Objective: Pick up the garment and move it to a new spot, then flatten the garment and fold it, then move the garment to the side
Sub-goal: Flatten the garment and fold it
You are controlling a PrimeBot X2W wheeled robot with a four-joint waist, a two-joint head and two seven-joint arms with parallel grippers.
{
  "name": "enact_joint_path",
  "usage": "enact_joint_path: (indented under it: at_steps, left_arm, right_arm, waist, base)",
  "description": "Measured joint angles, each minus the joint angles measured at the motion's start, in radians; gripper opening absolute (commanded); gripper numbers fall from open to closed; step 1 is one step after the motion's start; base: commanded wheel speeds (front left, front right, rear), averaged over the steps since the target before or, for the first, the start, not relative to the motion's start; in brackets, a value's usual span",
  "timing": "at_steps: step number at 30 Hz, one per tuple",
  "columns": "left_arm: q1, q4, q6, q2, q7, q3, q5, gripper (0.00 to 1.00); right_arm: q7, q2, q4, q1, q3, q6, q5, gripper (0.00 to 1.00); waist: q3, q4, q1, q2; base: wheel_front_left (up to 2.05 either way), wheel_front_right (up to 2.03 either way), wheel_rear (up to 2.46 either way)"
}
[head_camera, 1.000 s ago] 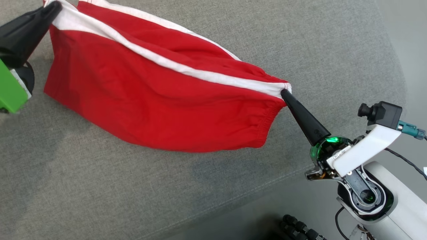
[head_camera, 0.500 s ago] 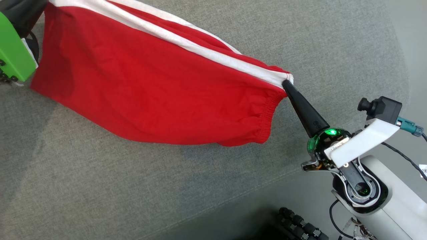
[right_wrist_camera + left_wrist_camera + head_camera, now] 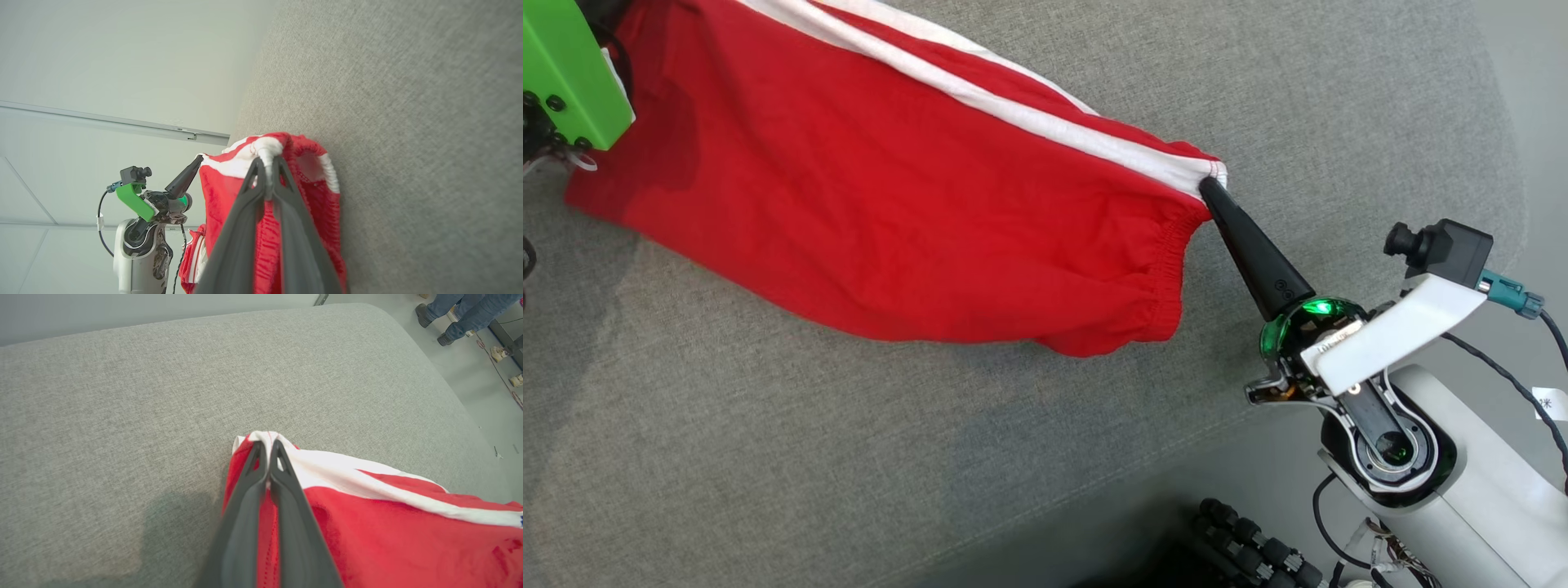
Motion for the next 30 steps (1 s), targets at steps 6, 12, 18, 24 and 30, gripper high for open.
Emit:
enact_joint_path:
  at_steps: [6, 12, 18, 24, 30]
  left_arm:
    - [-0.025, 0.037, -0.008, -0.017, 0.0, -0.01, 0.005, 0.0]
    - [-0.04, 0.087, -0.012, -0.028, 0.002, -0.031, 0.037, 0.15]
    - [-0.042, 0.126, -0.014, -0.044, 0.003, -0.039, 0.043, 1.0]
    - [-0.041, 0.155, -0.027, -0.064, -0.036, -0.041, 0.042, 1.0]
    - [-0.039, 0.169, -0.07, -0.119, -0.089, -0.04, 0.042, 1.0]
  right_arm:
    - [-0.002, 0.006, 0.013, -0.001, -0.001, 0.0, 0.0, 0.0]
    - [-0.019, 0.02, 0.032, -0.002, -0.01, 0.0, 0.0, 0.3]
    - [-0.022, 0.021, 0.055, -0.007, -0.01, 0.0, -0.009, 1.0]
    - [-0.027, 0.022, 0.073, -0.014, -0.009, 0.0, -0.01, 1.0]
    - [-0.03, 0.016, 0.091, -0.013, -0.009, 0.0, -0.024, 1.0]
  waist:
    - [-0.001, -0.003, 0.0, 0.0]
    - [-0.001, -0.006, 0.0, 0.0]
    - [-0.002, -0.005, 0.0, 0.0]
    - [-0.021, -0.005, 0.0, 0.0]
    - [-0.059, -0.002, 0.0, 0.0]
  base:
    - [0.0, 0.0, 0.0]
    - [0.0, 0.0, 0.0]
    - [0.0, 0.0, 0.0]
    - [0.0, 0.0, 0.0]
    - [0.0, 0.0, 0.0]
